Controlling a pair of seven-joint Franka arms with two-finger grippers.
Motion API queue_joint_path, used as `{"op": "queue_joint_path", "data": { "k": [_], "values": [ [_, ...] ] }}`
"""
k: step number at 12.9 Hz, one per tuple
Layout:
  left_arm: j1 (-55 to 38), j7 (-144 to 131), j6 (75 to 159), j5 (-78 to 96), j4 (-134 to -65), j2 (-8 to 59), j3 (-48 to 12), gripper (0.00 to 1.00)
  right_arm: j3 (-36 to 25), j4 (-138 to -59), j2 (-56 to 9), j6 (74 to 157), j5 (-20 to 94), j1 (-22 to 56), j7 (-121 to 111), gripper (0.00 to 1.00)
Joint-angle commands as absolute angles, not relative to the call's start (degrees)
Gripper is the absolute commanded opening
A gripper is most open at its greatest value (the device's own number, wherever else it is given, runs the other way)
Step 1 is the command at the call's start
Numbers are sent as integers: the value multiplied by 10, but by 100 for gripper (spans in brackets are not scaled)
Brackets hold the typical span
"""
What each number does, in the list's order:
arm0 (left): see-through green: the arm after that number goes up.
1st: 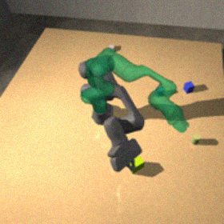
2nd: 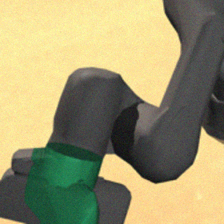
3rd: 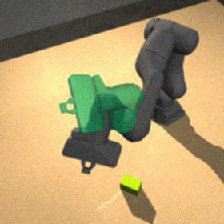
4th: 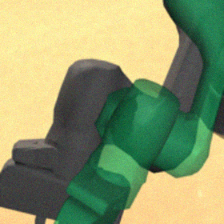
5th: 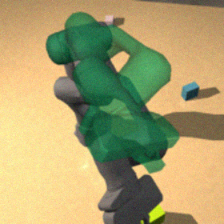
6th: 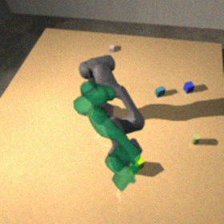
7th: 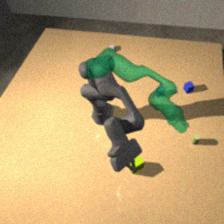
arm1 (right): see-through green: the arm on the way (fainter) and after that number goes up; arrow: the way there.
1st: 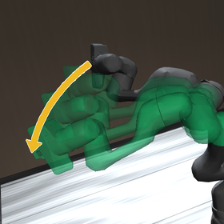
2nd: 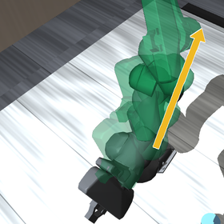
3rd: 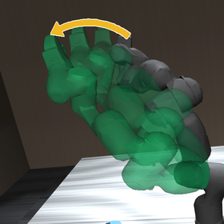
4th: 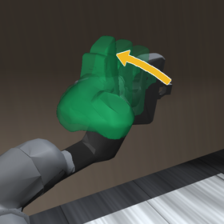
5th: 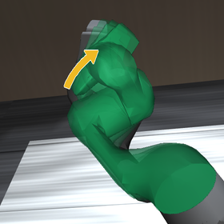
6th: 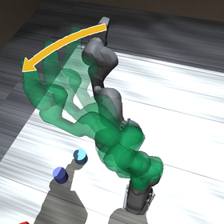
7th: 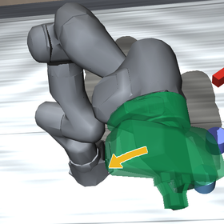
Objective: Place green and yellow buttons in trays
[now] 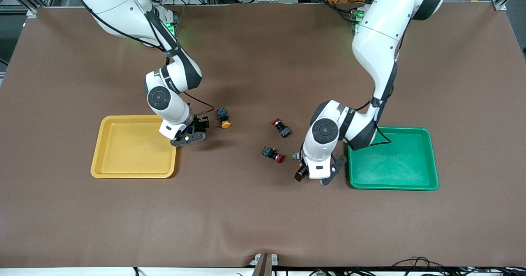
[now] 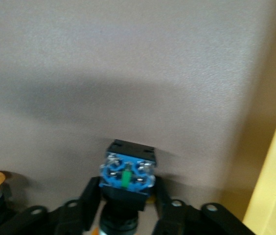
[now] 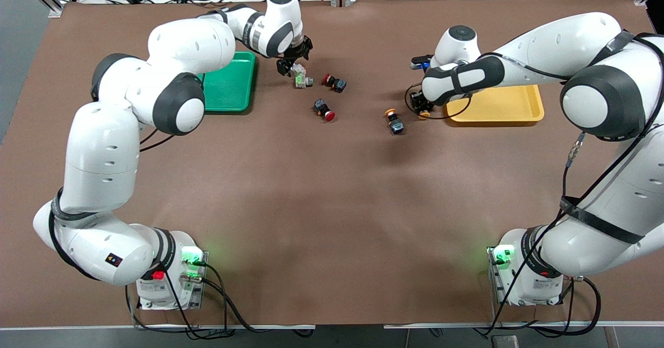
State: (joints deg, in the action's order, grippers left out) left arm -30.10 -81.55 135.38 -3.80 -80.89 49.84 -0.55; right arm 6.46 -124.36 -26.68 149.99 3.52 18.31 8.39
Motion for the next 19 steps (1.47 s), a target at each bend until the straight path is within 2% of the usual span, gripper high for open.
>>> {"op": "queue_joint_path", "data": {
  "k": [1, 3, 5, 10, 14, 19],
  "values": [
    [-315, -820, 1352, -29, -795, 518, -4, 98, 63, -1253, -261, 1504, 35, 189, 99, 0],
    [-314, -829, 1352, -18, -795, 518, -4, 0, 64, -1252, -259, 1499, 36, 187, 103, 0],
    [-314, -830, 1352, -18, -794, 517, -1, 0, 64, -1245, -245, 1470, 37, 187, 119, 0],
    [-312, -830, 1346, -16, -794, 503, -1, 0, 59, -1177, -190, 1292, 37, 177, 123, 0],
    [-300, -824, 1284, -18, -794, 455, 6, 0, 59, -1165, -173, 1249, 33, 107, 15, 0],
    [-262, -831, 1221, -12, -794, 407, 5, 0, 59, -1172, -170, 1241, 14, -13, -175, 0]
  ]
}}
